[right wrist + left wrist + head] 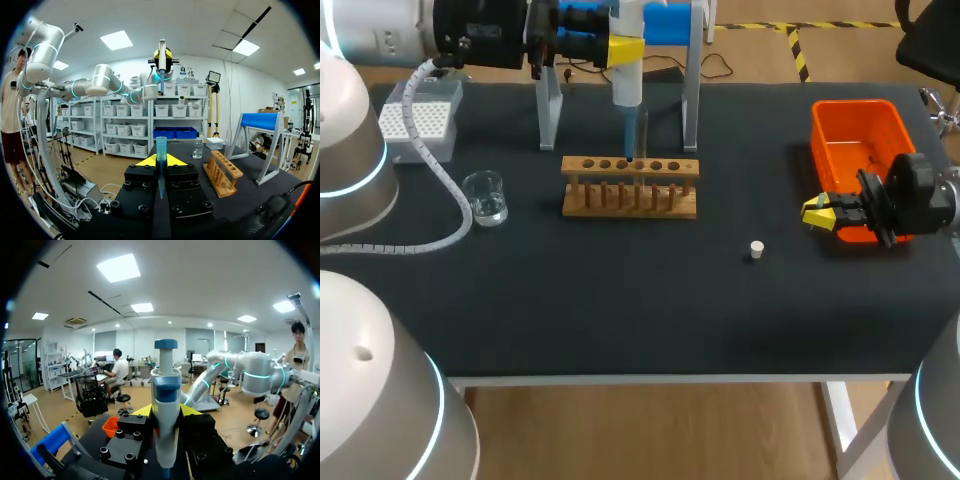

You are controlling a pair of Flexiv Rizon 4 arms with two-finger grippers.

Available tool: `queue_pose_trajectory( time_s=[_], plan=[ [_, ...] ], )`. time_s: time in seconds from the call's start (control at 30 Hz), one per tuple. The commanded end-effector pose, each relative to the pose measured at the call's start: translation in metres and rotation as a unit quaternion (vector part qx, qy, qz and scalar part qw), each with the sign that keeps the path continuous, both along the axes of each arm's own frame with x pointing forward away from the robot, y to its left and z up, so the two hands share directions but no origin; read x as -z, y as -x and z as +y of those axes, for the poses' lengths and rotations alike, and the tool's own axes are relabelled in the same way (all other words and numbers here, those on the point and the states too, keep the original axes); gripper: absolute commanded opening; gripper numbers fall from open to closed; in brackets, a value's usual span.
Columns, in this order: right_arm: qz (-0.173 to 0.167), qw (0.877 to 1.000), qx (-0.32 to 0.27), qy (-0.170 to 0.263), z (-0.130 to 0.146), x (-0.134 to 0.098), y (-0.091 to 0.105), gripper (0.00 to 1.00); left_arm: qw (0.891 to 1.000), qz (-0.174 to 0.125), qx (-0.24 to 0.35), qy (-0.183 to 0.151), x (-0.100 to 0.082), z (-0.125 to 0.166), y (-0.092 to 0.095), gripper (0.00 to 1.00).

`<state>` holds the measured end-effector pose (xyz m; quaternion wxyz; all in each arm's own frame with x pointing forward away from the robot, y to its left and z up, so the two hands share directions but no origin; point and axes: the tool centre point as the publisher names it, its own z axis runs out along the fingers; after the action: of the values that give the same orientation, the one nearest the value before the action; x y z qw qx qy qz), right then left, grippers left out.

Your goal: Invert the test tube, pick up the pipette, mount the tip to pipette, aspirate from beaker and dispense into the tube, eject the tip, return the pipette, and cap with the stopper.

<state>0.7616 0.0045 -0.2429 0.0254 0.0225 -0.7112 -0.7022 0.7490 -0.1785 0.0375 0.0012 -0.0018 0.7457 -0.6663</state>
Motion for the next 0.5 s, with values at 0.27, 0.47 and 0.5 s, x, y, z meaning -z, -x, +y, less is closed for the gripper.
queue_pose_trajectory(
  time_s=[0.27,0.47,0.5],
  plan=[
    [0.0,1.0,0.0,0.0,-0.0003,0.0004,0.0006,0.0,1.0,0.0,0.001,-0.001,-0.0009,0.0005,-0.0001,0.0],
    [0.0,1.0,0.0,0.0,-0.0003,0.0004,0.0006,0.0,1.0,0.0,0.001,-0.001,-0.0009,0.0005,-0.0001,0.0],
    [0.0,1.0,-0.002,0.0,0.0035,0.0002,0.0005,0.0,1.0,0.0,0.001,-0.001,-0.0009,0.0005,-0.0001,0.0]
  ],
)
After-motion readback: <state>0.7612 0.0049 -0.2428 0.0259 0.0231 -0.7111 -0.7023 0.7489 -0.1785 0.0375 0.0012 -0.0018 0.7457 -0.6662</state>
